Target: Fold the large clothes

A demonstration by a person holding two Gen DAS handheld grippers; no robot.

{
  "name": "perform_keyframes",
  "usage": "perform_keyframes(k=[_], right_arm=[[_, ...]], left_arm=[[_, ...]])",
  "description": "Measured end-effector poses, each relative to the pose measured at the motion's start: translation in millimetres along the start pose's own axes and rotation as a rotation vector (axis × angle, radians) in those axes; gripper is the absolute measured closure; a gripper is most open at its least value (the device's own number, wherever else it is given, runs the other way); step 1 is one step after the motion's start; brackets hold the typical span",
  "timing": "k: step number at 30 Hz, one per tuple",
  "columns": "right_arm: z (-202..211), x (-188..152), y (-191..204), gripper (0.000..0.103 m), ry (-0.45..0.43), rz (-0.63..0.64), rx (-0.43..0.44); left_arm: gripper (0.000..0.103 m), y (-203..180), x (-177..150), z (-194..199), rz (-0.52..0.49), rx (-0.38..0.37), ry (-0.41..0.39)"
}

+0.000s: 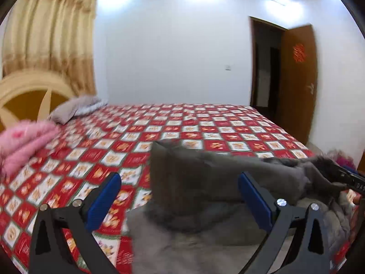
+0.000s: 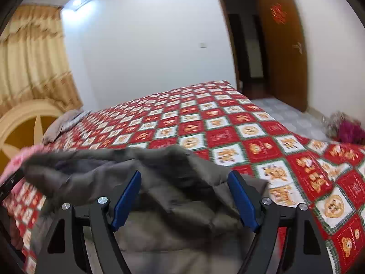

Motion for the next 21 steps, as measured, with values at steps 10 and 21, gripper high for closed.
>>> perform_keyframes(k=[10,21], right_arm=[[-68,-36,53,0.024,0.196,0.2,-0.03],[-40,7,-25,0.024,0.027,-0.038,-0.216]], left_arm=[[0.0,-32,-44,-108,-0.17,0.153,0.273],[0.0,-8,-67,-118,-0.045,0.136,0.384]])
Point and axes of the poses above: each gripper's, at about its wrist camera, not at the fingertips, and z roughly against the way its jaws point, y to its left, x to its top, the point moved 5 cm from there along -z, roughly the way its jaws point, and after that the axes turned 6 degrees about -z, right-handed, at the moved point
